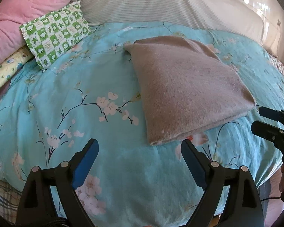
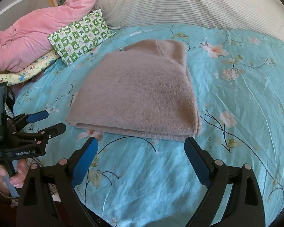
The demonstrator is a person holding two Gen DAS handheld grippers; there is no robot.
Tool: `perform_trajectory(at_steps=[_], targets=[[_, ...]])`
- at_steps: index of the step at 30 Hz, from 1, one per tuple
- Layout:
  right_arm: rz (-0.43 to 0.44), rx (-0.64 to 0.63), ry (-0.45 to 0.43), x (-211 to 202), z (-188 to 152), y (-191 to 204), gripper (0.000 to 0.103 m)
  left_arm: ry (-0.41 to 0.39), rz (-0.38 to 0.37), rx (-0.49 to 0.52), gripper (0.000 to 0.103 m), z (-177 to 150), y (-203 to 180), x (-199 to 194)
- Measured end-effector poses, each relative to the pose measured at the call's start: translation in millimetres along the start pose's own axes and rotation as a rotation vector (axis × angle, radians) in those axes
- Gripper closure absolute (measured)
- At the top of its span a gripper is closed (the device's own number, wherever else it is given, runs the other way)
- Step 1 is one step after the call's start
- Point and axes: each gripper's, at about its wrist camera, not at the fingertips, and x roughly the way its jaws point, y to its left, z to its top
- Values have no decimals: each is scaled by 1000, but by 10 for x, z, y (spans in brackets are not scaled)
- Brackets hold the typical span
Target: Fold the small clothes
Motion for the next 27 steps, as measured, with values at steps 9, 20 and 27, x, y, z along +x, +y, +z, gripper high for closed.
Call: perform_trajectory(at_steps=[9,20,27], targets=[[0,13,4,90,78,-40,8,1,-2,2,13,98,11,67],[3,26,1,135,195,-61,7,-16,-9,14,12,226,-8,91],[6,22,2,160,219,-50,7,-16,-9,11,12,237,-14,99]])
